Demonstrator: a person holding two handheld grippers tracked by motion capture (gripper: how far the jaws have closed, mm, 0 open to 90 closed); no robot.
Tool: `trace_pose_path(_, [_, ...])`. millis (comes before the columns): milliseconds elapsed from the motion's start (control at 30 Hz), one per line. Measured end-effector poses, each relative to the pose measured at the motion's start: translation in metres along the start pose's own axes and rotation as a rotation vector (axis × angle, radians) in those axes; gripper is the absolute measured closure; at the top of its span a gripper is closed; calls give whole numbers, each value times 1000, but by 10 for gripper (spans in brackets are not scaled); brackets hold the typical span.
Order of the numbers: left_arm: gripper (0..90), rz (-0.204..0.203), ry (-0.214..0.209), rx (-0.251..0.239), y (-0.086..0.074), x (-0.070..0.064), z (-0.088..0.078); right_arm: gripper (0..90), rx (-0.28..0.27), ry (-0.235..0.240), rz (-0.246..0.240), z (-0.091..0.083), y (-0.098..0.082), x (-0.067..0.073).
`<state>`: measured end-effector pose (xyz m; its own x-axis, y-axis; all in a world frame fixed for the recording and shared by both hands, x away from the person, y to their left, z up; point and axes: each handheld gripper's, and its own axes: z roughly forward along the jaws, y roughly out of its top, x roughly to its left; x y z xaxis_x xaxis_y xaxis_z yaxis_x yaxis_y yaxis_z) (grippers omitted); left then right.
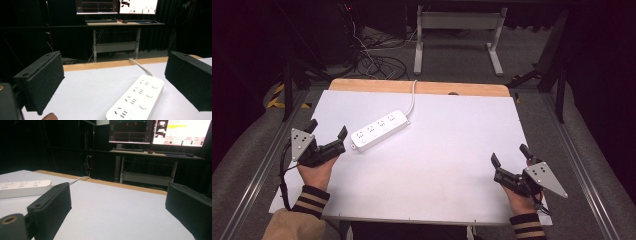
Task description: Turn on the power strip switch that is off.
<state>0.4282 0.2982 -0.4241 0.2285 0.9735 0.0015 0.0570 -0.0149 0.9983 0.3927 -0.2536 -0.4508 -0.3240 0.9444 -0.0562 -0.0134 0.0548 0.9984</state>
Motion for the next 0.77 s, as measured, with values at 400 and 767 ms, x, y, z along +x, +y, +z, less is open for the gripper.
trace_pose_path(400, [29, -9, -16, 10, -1, 0, 1, 68, 3, -1, -3, -1, 0, 1])
trace_pose_path(767, [28, -26, -26, 26, -4, 3, 7, 67, 11, 7, -8, 3, -2, 1])
